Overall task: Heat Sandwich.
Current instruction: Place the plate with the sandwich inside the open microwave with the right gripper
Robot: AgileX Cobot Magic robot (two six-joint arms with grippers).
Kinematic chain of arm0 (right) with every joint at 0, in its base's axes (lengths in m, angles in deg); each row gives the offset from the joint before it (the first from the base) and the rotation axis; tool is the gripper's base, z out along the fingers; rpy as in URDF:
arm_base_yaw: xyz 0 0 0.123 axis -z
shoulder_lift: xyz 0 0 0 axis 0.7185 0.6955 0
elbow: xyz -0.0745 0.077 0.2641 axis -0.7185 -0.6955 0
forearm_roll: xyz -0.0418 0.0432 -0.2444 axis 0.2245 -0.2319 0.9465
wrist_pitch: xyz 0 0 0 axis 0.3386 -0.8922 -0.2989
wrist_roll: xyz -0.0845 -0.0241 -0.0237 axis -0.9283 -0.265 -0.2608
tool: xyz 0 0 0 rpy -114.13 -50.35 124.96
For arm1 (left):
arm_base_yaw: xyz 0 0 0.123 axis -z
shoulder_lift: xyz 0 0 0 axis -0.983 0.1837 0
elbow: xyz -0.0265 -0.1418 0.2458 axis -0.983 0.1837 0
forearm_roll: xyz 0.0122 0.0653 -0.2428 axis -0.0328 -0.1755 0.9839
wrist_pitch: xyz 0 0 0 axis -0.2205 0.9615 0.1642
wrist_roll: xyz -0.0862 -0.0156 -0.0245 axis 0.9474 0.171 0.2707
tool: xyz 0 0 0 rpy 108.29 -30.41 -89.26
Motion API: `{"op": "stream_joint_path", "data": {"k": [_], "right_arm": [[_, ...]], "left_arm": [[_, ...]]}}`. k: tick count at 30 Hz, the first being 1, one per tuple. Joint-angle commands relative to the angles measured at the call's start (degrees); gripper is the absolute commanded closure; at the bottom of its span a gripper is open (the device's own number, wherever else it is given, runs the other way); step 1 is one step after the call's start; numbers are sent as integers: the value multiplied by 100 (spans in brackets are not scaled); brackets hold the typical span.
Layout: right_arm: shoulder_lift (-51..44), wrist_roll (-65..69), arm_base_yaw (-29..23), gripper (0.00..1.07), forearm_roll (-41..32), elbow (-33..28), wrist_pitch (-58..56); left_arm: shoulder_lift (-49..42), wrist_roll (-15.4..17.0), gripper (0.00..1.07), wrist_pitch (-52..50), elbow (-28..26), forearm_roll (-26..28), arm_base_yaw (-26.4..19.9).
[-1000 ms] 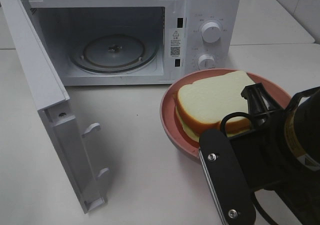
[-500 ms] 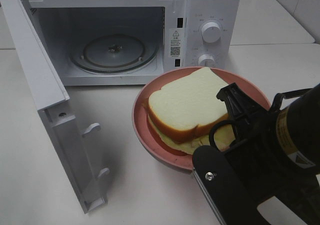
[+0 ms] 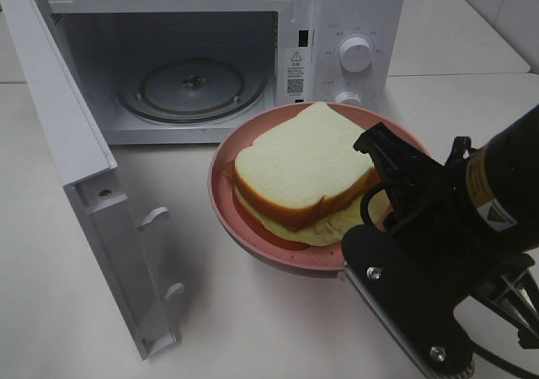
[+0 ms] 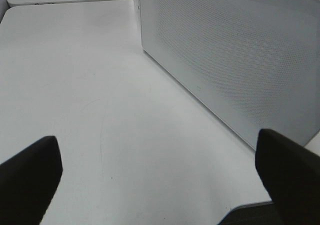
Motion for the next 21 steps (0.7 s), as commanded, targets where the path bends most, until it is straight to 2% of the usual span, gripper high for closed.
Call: {"op": "stream_joint_path", "data": {"k": [1, 4, 9, 21], "right_arm": [[-17, -693, 309, 107, -97, -23, 413], [6, -888, 441, 107, -143, -23, 470], [23, -1719, 905, 107, -670, -23, 659], [218, -2538, 1461, 107, -1352, 6, 963]], "left_arm": [[-138, 11, 3, -86, 11, 34, 11], [-138, 11, 3, -86, 11, 34, 11], [-138, 11, 3, -86, 11, 34, 11], [-138, 11, 3, -86, 11, 34, 11]]}}
